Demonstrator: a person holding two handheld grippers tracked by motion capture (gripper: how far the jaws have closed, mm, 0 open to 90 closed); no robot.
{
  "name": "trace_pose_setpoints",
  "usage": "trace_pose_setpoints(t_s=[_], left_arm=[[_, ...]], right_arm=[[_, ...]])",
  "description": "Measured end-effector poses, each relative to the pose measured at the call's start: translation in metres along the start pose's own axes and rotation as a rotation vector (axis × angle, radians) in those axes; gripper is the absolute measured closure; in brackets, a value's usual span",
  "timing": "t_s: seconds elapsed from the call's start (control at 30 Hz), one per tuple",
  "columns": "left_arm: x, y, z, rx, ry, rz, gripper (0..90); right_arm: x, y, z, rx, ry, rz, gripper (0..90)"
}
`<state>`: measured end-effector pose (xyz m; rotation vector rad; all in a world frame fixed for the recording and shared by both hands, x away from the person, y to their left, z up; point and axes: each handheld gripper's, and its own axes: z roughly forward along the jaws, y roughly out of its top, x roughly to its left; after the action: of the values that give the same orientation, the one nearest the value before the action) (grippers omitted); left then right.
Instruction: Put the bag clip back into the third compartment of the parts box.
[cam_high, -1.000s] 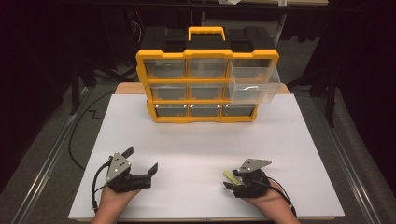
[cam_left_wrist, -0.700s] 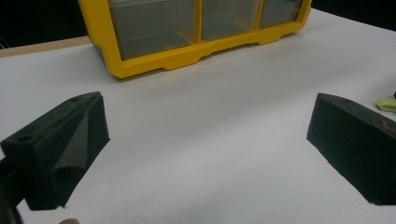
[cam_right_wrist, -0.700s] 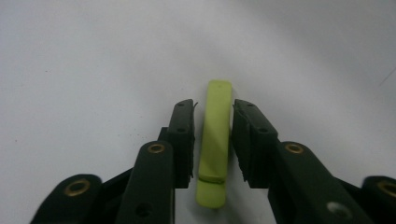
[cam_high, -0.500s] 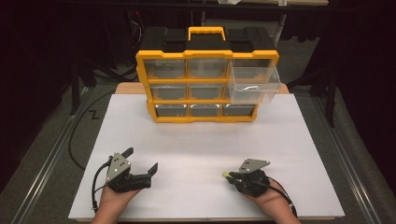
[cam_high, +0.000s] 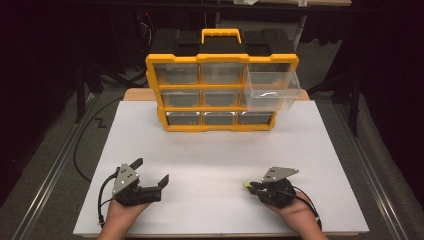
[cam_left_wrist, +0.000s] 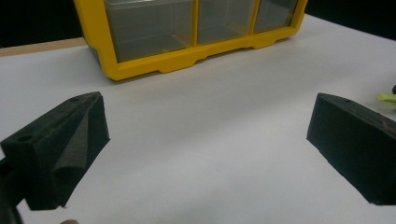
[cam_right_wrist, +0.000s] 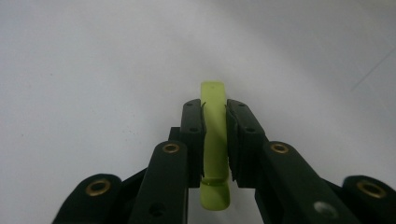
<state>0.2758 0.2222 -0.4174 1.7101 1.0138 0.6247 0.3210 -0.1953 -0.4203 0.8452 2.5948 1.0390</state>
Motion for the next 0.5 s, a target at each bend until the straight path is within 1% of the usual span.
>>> trace_pose_setpoints(t_s=[0.03,0.2,0.23,0.3,0.37,0.4,0.5], left_arm=[[0.0,0.001,-0.001,-0.011,-0.005,-0.005,0.3],[0.001,0.002,-0.003,-0.015,-0.006,-0.009,0.8],[0.003,0.003,-0.004,-0.014,-0.016,-0.012,0.8],[0.003,0.003,-0.004,-0.006,-0.009,-0.002,0.8],[0.003,0.003,-0.004,-0.005,-0.01,0.001,0.8],[0.002,0.002,-0.003,-0.003,-0.015,0.001,0.8],[0.001,0.001,-0.003,-0.005,-0.012,0.007,0.7]], right_arm=[[-0.002,-0.001,-0.001,0.0,0.005,0.008,79.2],[-0.011,-0.006,-0.008,-0.005,0.004,0.017,79.2],[-0.012,-0.006,-0.01,-0.004,0.006,0.024,79.2],[-0.015,-0.008,-0.013,-0.01,0.003,0.024,79.2],[-0.016,-0.009,-0.015,-0.012,0.003,0.028,79.2],[-0.02,-0.01,-0.018,-0.017,0.005,0.032,79.2],[-0.022,-0.012,-0.02,-0.014,0.008,0.035,79.3]])
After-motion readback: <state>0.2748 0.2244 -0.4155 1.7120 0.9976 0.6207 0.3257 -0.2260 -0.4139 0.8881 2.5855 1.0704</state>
